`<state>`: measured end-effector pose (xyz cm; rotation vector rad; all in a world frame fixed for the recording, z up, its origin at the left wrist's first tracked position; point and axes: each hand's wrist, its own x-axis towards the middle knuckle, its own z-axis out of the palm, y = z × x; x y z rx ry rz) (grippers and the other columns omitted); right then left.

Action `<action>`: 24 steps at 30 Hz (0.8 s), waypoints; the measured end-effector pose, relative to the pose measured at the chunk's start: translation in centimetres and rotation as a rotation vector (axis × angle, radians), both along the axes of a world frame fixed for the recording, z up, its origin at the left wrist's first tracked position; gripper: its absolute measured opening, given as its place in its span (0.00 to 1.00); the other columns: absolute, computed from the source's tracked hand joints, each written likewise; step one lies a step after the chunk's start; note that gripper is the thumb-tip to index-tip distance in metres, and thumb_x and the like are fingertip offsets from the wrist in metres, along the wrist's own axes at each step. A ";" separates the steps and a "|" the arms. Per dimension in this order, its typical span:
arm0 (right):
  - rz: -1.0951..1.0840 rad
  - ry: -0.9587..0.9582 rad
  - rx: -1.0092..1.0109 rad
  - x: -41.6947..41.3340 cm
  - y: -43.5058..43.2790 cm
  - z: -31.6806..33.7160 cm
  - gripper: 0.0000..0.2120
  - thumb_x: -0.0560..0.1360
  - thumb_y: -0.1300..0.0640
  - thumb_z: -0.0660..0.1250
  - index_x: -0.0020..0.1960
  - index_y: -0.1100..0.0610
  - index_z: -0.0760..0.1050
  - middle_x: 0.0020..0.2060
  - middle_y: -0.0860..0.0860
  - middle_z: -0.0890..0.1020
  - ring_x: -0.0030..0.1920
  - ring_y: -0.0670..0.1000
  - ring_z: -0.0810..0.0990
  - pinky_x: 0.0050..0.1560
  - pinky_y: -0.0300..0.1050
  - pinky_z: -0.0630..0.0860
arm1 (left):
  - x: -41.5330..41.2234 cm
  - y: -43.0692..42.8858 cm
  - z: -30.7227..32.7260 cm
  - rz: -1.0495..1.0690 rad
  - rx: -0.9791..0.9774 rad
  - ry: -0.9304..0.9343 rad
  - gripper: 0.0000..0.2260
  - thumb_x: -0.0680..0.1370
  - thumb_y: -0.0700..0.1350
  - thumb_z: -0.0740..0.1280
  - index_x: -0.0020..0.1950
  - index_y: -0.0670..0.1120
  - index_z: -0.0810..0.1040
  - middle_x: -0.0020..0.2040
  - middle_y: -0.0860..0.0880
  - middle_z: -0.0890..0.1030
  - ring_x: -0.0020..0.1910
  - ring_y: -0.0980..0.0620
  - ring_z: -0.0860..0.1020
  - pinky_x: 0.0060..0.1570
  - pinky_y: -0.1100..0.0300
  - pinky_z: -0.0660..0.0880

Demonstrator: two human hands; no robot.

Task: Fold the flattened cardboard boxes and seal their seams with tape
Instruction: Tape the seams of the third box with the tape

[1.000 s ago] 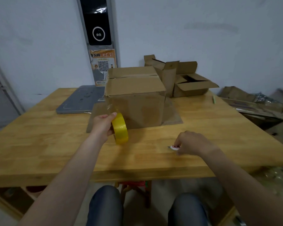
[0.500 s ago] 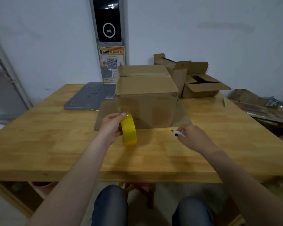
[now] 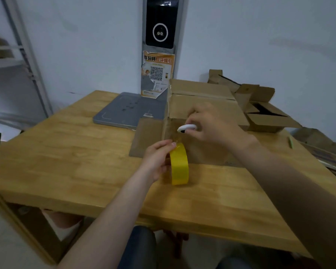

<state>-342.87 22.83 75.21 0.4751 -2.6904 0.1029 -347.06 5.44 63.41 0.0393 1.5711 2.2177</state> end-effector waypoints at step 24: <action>-0.119 0.024 0.645 -3.1 -5.2 0.9 0.08 0.76 0.50 0.71 0.49 0.54 0.83 0.63 0.49 0.67 0.56 0.56 0.71 0.30 0.45 0.66 | 0.0 -0.5 0.2 -0.007 0.025 0.037 0.13 0.78 0.44 0.75 0.62 0.47 0.81 0.54 0.42 0.86 0.42 0.48 0.85 0.32 0.58 0.79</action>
